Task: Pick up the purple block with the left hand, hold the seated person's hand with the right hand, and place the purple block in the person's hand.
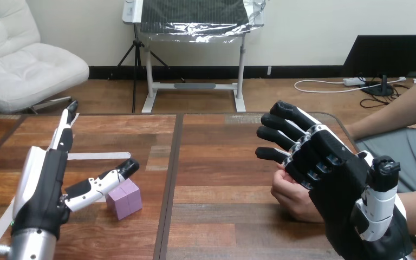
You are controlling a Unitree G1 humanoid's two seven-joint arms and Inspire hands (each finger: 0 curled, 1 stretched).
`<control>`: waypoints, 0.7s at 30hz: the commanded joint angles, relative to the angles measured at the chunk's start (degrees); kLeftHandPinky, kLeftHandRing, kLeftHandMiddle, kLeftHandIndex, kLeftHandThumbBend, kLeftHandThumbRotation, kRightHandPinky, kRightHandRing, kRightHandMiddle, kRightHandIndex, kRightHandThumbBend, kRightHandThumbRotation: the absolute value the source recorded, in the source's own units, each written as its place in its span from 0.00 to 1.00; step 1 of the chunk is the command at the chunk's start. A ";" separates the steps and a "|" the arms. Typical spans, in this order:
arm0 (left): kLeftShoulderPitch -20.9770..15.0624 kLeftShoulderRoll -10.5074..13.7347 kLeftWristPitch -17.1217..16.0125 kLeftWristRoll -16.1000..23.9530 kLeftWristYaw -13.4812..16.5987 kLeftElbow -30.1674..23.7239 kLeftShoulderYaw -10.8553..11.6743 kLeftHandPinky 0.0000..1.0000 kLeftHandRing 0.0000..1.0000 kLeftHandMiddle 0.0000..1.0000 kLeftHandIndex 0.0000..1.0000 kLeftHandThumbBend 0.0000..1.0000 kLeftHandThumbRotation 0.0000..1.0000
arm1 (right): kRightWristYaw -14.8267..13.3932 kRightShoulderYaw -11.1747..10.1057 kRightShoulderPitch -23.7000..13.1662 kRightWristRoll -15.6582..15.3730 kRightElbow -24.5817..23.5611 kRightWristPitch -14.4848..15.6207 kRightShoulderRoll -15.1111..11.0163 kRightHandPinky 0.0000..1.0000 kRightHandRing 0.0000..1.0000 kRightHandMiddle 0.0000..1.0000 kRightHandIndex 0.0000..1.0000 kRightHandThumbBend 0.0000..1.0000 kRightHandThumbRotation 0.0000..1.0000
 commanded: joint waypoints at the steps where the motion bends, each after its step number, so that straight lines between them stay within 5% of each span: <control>1: -5.24 2.25 1.17 1.74 0.24 2.11 -0.25 1.00 1.00 1.00 1.00 0.83 0.47 | -0.12 -0.90 -3.18 -0.12 -0.95 -1.52 0.07 0.80 0.87 0.87 0.87 0.91 0.98; 21: -11.14 4.85 6.20 8.16 0.27 8.82 -2.81 0.94 1.00 1.00 1.00 0.86 0.48 | -0.19 -0.96 -3.02 0.17 -1.28 -1.33 0.01 0.80 0.87 0.87 0.87 0.92 0.98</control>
